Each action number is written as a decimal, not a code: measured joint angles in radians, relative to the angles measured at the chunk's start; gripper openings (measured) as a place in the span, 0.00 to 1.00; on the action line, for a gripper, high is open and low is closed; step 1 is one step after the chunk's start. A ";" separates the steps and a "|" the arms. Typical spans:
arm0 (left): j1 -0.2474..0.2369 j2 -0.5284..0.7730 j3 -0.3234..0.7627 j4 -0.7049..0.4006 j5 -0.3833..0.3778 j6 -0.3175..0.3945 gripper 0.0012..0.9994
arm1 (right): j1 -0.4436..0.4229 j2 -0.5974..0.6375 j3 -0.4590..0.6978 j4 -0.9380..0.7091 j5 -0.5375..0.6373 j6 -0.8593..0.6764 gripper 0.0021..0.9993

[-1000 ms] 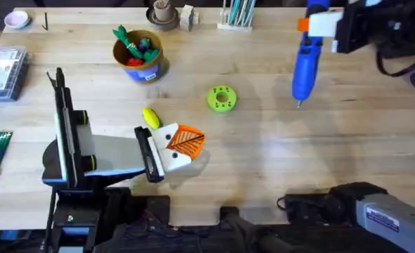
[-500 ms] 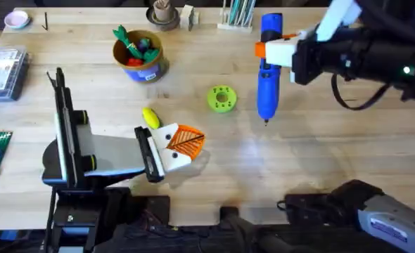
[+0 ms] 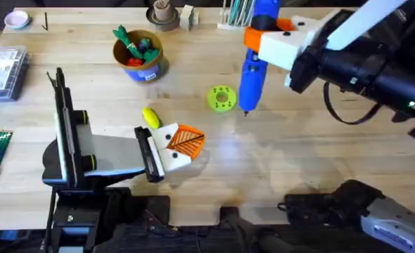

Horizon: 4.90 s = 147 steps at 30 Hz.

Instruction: Pick up the gripper from the table and insert it into the empty holder that is missing its gripper. Then pick up a screw, insert it into the mounting hole, and use the screwdriver to tighten it. Finally, clean up the table by picking up the vegetable and placing it into the bucket.

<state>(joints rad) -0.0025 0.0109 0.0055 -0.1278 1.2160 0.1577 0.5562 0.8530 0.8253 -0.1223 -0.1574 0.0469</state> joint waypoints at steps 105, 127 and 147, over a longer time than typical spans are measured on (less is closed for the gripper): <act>0.000 0.000 0.000 0.001 -0.005 -0.069 0.00 | 0.324 0.312 -0.003 0.680 -0.334 0.051 0.01; 0.000 0.000 0.000 0.001 -0.004 -0.069 0.00 | 0.054 0.285 -0.004 0.375 -0.023 -0.270 0.01; 0.000 0.000 0.000 0.001 -0.004 -0.069 0.00 | -0.249 0.791 -0.002 0.330 0.334 -0.731 0.01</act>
<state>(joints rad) -0.0025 0.0113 0.0055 -0.1272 1.2117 0.0891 0.3076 1.6442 0.8238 0.2081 0.1767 -0.6843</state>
